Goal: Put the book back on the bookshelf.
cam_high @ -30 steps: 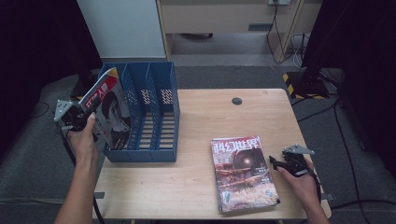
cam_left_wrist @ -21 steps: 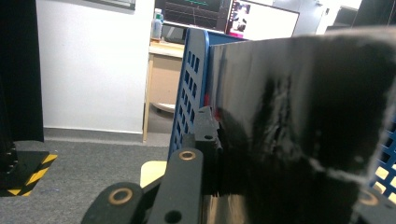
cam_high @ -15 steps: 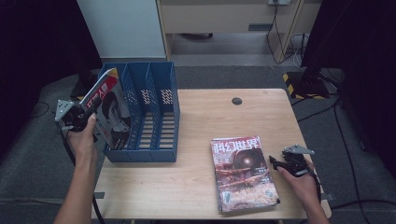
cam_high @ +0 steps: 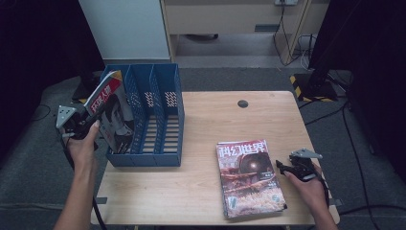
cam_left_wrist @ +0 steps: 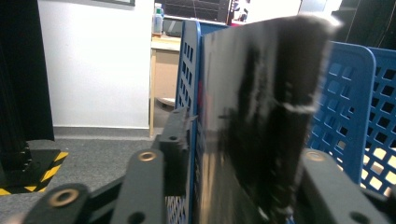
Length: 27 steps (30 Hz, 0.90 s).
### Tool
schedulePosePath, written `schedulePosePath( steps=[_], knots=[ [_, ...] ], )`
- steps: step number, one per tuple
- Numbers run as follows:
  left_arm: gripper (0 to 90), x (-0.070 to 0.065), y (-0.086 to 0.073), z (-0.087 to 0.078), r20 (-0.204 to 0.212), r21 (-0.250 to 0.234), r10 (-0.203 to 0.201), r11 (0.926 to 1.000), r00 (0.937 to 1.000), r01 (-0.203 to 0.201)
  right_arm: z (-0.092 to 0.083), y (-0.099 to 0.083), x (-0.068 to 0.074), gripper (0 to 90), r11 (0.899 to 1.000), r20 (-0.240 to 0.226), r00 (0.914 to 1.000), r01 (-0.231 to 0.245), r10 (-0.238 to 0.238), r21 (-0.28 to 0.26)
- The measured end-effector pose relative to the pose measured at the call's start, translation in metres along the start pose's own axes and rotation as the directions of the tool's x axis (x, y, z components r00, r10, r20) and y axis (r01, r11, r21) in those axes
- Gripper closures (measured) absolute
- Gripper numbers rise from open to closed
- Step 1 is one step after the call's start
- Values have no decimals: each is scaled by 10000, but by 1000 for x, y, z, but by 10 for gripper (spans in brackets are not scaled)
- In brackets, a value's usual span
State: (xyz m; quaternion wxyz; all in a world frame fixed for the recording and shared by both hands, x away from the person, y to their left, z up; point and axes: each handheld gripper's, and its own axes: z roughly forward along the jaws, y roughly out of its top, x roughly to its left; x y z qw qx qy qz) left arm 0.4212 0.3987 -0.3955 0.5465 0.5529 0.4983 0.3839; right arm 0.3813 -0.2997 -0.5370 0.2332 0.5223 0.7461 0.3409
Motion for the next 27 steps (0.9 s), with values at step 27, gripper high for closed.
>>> schedulePosePath(
  steps=[27],
  knots=[
    [285,-25,-38,-64,-374,1276,1211,9851,9919,-1154,2,1,1,300,9999,-95,9999,107,-106,83]
  ],
)
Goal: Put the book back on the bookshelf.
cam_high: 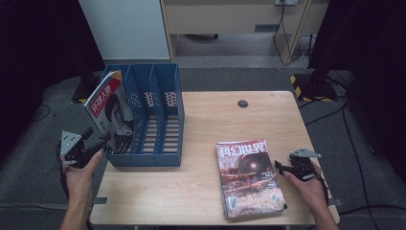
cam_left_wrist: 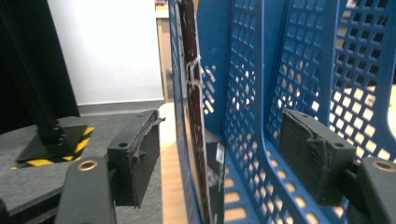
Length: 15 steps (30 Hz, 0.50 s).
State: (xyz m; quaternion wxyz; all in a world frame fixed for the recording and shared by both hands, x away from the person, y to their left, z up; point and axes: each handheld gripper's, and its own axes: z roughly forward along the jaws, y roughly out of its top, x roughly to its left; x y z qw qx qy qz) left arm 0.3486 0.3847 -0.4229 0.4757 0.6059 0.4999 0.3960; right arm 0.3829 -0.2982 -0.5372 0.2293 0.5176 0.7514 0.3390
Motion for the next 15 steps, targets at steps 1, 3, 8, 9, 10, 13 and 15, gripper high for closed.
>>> schedulePosePath(
  steps=[1,3,8,9,10,13,15],
  knots=[
    [285,-1,0,-2,59,-4,-50,10000,10000,50,0,0,0,293,10000,7,10000,-34,34,-14],
    [285,-6,-2,-6,186,82,9,10000,9998,-10,1,0,1,283,10000,-6,10000,-29,29,22],
    [282,-25,-5,-13,597,339,537,9979,9968,-558,2,1,1,249,9999,72,9999,-83,83,69],
    [280,-28,-5,-14,679,330,591,9976,9959,-615,2,1,1,236,9999,81,9999,-97,97,72],
    [279,-32,-5,-15,755,371,653,9970,9950,-683,2,2,1,230,9999,86,9999,-99,99,84],
    [275,-49,-5,-18,1033,536,865,9943,9909,-924,1,2,1,252,9999,90,10000,-30,29,110],
    [271,-60,-5,-19,1176,643,1012,9919,9879,-1092,-1,4,0,287,10000,132,9999,57,-57,23]
  ],
)
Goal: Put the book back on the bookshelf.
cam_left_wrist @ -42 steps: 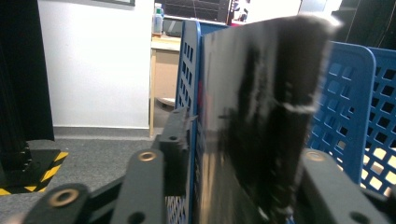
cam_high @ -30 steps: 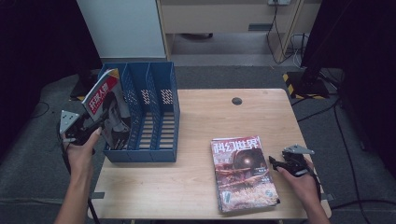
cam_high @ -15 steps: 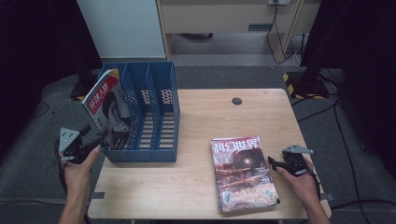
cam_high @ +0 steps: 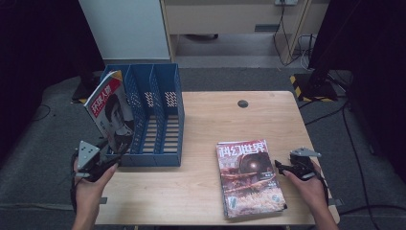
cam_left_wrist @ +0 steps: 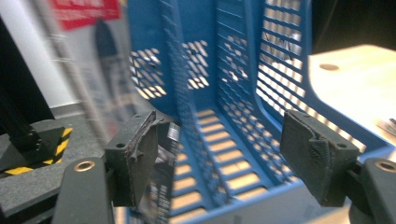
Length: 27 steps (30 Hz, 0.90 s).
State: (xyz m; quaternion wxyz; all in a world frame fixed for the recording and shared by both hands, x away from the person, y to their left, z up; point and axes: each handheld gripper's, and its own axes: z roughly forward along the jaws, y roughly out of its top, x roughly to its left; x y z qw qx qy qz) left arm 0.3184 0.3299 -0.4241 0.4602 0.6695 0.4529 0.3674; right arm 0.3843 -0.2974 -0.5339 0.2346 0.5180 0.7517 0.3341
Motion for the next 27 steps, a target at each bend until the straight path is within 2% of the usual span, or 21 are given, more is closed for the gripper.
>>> schedulePosePath(
  steps=[4,6,7,10,15,19,27],
  knots=[
    [266,-25,4,4,653,108,208,9997,9976,-215,-9,3,-2,363,9993,188,9997,-136,143,-352],
    [263,-38,7,8,1009,118,277,9995,9945,-290,-15,4,-4,459,9984,190,9996,-178,188,-545],
    [261,-44,8,11,1163,162,380,9991,9925,-402,-17,5,-3,479,9979,139,9996,-218,227,-612],
    [258,-61,10,20,1506,345,695,9966,9862,-755,-23,9,-1,575,9959,25,10000,-66,68,-905],
    [256,-87,13,39,2005,577,876,9932,9758,-1010,-29,15,6,692,9931,-333,9991,205,-245,-1158],
    [256,-107,16,53,2287,712,1015,9901,9682,-1207,-30,19,10,744,9914,-618,9972,338,-419,-1265],
    [256,-143,18,77,2814,833,896,9896,9554,-1174,-27,26,17,767,9897,-1037,9924,526,-667,-1331]
  ],
)
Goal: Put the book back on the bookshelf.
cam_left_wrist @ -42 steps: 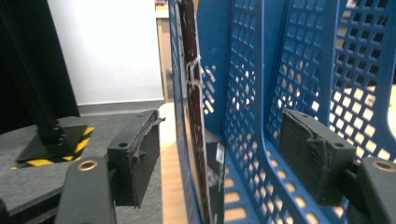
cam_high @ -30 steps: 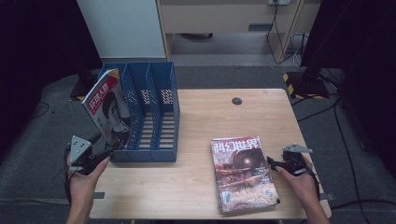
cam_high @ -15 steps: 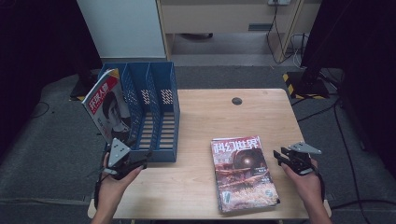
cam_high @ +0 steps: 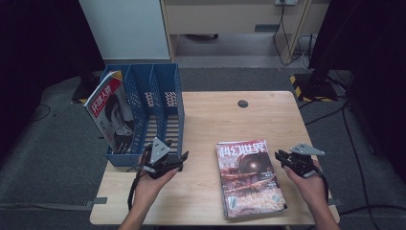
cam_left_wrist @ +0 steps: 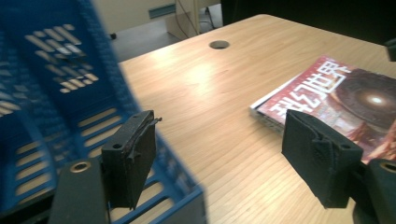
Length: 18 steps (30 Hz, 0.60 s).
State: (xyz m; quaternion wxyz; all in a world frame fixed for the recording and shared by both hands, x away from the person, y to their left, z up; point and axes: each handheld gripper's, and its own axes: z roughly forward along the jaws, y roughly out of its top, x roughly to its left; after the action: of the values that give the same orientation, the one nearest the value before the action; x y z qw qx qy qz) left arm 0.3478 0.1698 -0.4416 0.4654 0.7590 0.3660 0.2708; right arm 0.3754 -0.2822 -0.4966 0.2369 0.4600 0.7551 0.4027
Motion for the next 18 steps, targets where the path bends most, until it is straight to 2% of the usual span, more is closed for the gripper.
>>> schedulePosePath(
  steps=[7,9,15,18],
  knots=[
    [254,-27,7,27,609,254,189,9995,9980,-205,4,5,7,779,9999,-297,9995,142,-143,-36],
    [253,-33,9,35,840,294,161,9994,9963,-187,5,5,8,754,9997,-335,9992,223,-226,-90],
    [249,-55,7,59,1404,617,310,9973,9896,-400,3,7,12,676,9998,-508,9987,44,-55,-214],
    [246,-62,4,67,1734,773,46,9968,9848,-182,4,6,13,610,9997,-572,9983,-102,88,-226]
  ],
)
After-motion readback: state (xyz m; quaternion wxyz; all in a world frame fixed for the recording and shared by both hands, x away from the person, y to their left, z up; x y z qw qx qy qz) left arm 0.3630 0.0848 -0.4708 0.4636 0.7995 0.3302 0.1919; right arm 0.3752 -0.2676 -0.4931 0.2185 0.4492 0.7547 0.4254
